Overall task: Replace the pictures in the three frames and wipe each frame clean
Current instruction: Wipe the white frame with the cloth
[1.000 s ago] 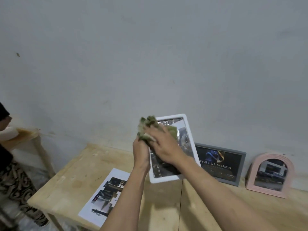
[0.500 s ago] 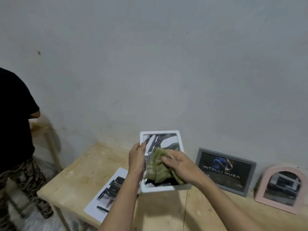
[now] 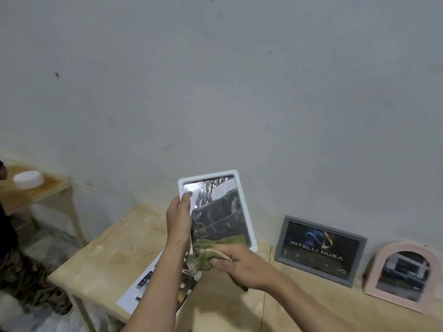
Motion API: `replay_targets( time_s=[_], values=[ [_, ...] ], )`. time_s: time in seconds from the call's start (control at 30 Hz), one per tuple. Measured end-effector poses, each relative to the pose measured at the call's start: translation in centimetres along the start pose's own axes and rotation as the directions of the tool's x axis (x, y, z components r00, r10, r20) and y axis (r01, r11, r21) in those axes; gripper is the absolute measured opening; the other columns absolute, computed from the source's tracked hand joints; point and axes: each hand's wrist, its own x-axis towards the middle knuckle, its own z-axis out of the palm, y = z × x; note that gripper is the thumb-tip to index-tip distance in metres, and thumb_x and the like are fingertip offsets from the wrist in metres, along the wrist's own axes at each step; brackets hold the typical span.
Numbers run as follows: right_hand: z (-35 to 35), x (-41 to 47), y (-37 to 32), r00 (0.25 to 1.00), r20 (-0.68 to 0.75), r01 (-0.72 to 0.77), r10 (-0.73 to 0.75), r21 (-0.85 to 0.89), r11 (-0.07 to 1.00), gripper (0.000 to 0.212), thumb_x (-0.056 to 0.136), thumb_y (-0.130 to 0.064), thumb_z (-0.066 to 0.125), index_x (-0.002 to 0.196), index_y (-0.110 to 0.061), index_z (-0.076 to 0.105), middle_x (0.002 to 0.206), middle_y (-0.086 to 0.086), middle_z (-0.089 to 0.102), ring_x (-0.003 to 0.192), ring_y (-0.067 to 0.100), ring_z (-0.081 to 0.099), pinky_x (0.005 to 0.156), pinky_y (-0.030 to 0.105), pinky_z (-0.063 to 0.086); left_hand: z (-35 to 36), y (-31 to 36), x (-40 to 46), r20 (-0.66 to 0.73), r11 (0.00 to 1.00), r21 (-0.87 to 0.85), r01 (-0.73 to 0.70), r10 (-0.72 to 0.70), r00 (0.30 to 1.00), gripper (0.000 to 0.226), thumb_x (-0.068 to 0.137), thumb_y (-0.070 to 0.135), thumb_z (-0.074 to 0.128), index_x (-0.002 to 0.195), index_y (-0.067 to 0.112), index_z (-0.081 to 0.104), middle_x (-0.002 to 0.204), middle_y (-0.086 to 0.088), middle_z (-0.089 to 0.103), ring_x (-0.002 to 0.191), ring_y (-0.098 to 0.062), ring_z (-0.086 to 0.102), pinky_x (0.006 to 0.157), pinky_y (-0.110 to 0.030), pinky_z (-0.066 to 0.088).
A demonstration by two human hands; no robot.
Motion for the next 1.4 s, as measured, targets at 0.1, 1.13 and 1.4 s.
replay_targets(
  time_s=[0.1,1.13,1.4],
  values=[
    [-1.7,1.1,-1.9,0.972,-0.229,0.031,0.049,0.334,0.942,0.018,0.099,-0.02,0.049,0.096,-0.023,0.067,0.09,-0.001,0.07,0.085,0.014,0.068,0.084,0.041,0.054,0.1,-0.3,-0.8,0.003,0.993,0.109,-0.052,0.052,0.999,0.031,0.1,0.037,0.048,0.106,0.013,0.067,0.095,-0.008,0.071,0.079,-0.021,0.064,0.066,-0.032,0.051],
    [5.1,-1.1,3.6,0.911,-0.381,0.062,-0.158,-0.254,0.965,0.064,0.085,-0.014,0.055,0.132,-0.056,0.044,0.131,-0.042,0.04,0.128,-0.018,0.025,0.115,0.018,0.019,3.6,-0.8,-0.8,-0.172,0.999,-0.038,-0.012,0.005,0.985,0.023,0.102,0.033,0.049,0.121,0.02,0.056,0.11,-0.005,0.062,0.082,-0.016,0.058,0.07,-0.033,0.044],
    [-6.7,1.3,-3.0,0.695,-0.698,0.168,-0.171,-0.073,0.983,0.035,0.094,-0.009,0.049,0.122,-0.025,0.064,0.116,-0.01,0.068,0.107,0.006,0.062,0.094,0.018,0.046,3.0,-0.6,-2.1,0.044,0.997,-0.052,-0.055,0.058,0.997,0.027,0.102,0.027,0.049,0.123,0.024,0.066,0.104,0.001,0.074,0.086,-0.013,0.071,0.068,-0.027,0.055]
  ],
)
